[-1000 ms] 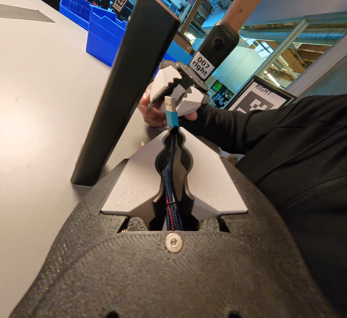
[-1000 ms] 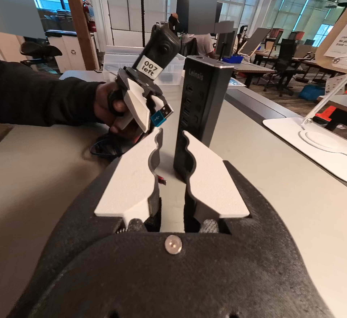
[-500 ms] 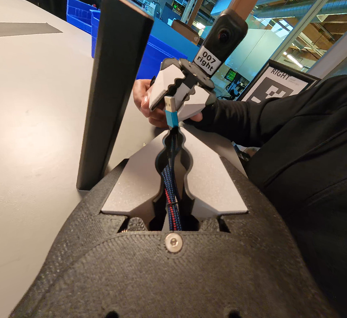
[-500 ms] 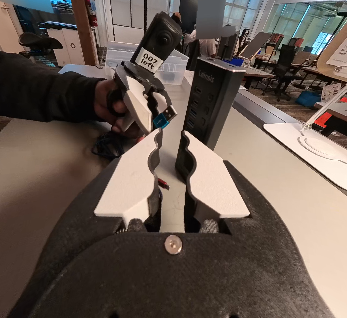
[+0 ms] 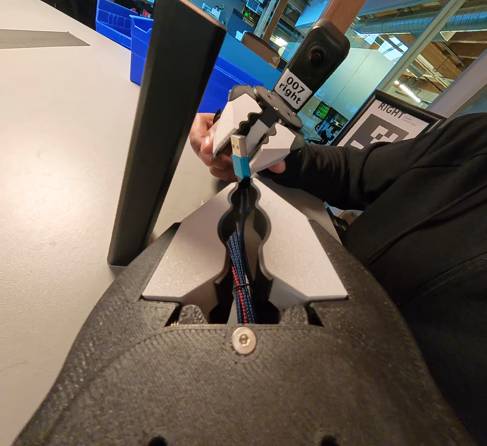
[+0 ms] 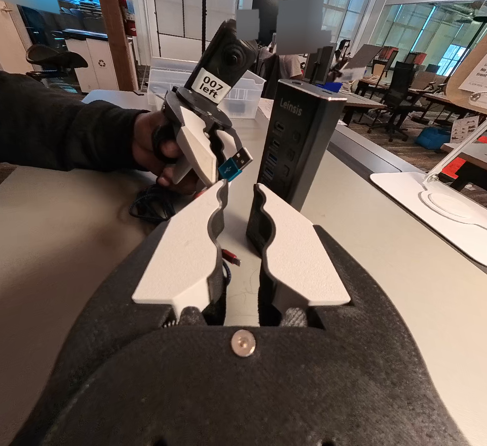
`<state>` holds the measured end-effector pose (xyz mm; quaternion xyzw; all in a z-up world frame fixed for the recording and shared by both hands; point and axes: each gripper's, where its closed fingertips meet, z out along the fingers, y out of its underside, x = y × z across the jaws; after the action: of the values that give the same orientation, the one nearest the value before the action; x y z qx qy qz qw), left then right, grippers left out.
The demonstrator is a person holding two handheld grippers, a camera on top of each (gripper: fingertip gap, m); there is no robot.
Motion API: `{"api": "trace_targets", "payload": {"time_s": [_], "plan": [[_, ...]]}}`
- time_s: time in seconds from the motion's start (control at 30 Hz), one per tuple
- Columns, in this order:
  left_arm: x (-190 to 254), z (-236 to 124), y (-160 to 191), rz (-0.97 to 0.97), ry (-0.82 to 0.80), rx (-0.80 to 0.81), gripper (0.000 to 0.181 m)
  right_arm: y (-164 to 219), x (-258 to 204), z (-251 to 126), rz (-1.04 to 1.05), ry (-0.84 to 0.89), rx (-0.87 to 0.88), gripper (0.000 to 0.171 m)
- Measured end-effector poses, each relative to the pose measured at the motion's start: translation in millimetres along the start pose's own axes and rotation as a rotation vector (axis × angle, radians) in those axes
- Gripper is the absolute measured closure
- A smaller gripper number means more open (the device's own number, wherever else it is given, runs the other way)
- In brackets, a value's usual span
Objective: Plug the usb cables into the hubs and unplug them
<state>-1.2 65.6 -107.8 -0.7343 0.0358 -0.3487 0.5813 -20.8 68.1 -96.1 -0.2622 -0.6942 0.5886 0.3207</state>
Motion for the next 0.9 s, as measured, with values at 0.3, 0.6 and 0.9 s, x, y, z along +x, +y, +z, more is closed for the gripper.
{"api": "trace_targets", "payload": {"time_s": [0.3,0.6,0.9], "plan": [[1.3,-0.6,-4.2,-0.06,0.036,0.047,0.174,-0.7,1.9,-0.3,-0.009,0.014,0.004,0.152],[-1.5,-3.3,-10.0,-0.163,0.064,0.109,0.174,-3.2,7.1,-2.1,-0.016,0.046,0.021,0.152],[-7.0,-4.3,-9.8,-0.257,0.058,0.123,0.174,-6.0,27.1,-9.5,-0.02,0.141,0.053,0.152]]}}
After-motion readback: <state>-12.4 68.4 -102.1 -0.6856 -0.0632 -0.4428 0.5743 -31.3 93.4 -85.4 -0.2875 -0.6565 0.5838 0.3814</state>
